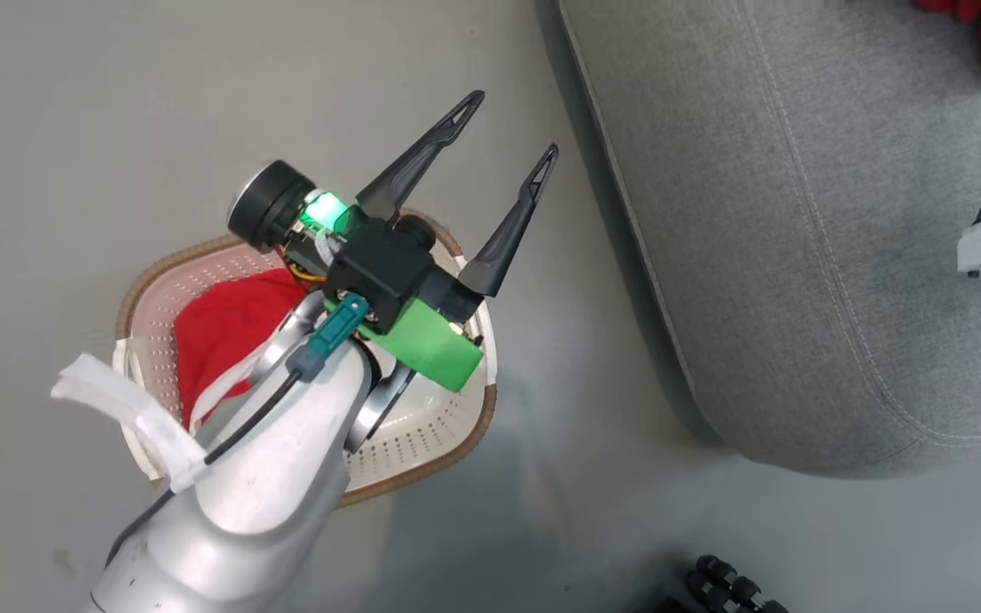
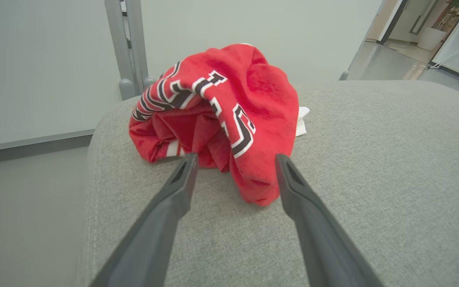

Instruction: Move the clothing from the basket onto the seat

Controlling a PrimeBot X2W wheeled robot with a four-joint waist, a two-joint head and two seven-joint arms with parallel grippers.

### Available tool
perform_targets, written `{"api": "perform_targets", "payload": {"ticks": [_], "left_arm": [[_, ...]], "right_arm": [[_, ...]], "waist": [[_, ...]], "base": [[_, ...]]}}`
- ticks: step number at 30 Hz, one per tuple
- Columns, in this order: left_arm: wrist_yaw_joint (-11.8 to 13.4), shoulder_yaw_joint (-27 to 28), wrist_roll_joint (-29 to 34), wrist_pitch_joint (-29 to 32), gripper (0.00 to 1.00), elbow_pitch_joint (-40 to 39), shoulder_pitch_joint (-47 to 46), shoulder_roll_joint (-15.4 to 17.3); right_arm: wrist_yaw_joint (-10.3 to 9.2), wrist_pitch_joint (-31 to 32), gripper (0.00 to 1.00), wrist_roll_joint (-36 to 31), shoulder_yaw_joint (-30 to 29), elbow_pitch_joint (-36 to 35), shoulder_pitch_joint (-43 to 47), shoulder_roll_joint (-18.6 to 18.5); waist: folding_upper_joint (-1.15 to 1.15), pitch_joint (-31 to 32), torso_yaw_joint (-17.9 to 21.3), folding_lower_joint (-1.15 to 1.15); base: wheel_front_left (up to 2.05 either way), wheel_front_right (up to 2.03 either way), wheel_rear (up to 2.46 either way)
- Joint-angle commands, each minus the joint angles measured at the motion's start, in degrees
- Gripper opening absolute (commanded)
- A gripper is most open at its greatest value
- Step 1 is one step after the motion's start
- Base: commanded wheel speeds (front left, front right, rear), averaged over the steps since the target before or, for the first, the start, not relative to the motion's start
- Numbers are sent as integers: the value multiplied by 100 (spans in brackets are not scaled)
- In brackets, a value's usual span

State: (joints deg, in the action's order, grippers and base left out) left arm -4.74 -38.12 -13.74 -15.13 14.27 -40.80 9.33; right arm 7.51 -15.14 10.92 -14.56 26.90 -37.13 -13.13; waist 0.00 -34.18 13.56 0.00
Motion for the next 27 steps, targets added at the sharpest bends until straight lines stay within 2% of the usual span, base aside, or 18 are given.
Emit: {"api": "perform_targets", "payload": {"ticks": [1,7,14,27], "left_arm": [[32,94,-39,0,100,-43,183,-17],[127,591,-87,-1,100,-163,807,-44],[225,1415,-95,-2,100,-315,1522,-79],[140,2816,107,-1,100,-468,2450,-375]], "right_arm": [[-4,-1,100,27,31,-143,208,66],[-4,-1,100,104,288,-734,887,316],[-4,-1,100,152,750,-1281,1341,541],[-4,-1,100,46,1536,-1792,1761,852]], "waist": [[0,507,-121,0],[0,1045,-351,0],[0,1529,-747,0],[0,2058,-1360,0]], "base": [[0,0,0],[0,0,0],[0,0,0],[0,0,0]]}}
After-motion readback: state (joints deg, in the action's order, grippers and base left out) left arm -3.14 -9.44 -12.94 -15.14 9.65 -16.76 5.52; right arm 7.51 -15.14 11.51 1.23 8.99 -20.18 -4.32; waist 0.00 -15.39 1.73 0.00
